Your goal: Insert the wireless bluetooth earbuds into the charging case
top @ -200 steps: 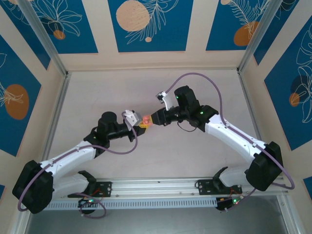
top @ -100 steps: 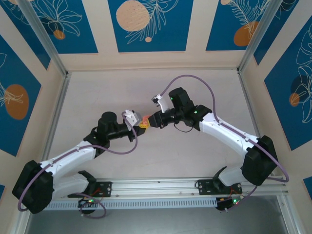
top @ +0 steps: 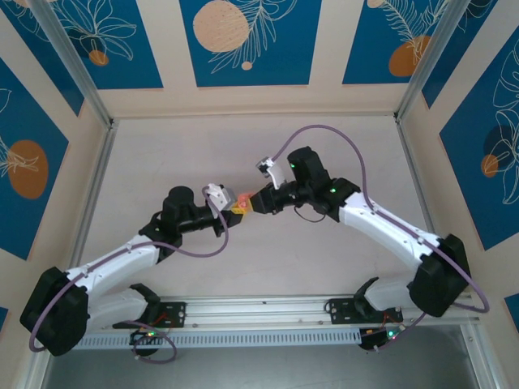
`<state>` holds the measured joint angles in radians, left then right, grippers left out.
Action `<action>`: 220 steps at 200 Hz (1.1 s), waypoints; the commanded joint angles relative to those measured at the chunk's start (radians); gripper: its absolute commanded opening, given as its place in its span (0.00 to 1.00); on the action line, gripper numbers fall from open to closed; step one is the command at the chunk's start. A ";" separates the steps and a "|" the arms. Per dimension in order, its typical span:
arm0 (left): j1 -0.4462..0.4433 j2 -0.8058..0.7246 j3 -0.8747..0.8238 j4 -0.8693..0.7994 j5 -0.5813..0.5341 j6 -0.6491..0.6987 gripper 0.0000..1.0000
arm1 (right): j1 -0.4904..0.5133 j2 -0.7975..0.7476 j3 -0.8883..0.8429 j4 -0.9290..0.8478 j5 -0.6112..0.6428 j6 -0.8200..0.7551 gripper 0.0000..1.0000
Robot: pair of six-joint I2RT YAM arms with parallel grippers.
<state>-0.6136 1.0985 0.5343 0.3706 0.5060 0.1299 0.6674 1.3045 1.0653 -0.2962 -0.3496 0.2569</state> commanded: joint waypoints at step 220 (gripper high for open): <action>-0.014 -0.066 -0.010 0.037 0.132 0.017 0.16 | -0.006 0.001 0.048 -0.143 -0.050 -1.043 0.82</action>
<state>-0.6136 1.0546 0.5304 0.3855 0.6209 0.1341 0.6529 1.3010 1.0809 -0.4721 -0.3725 -0.7712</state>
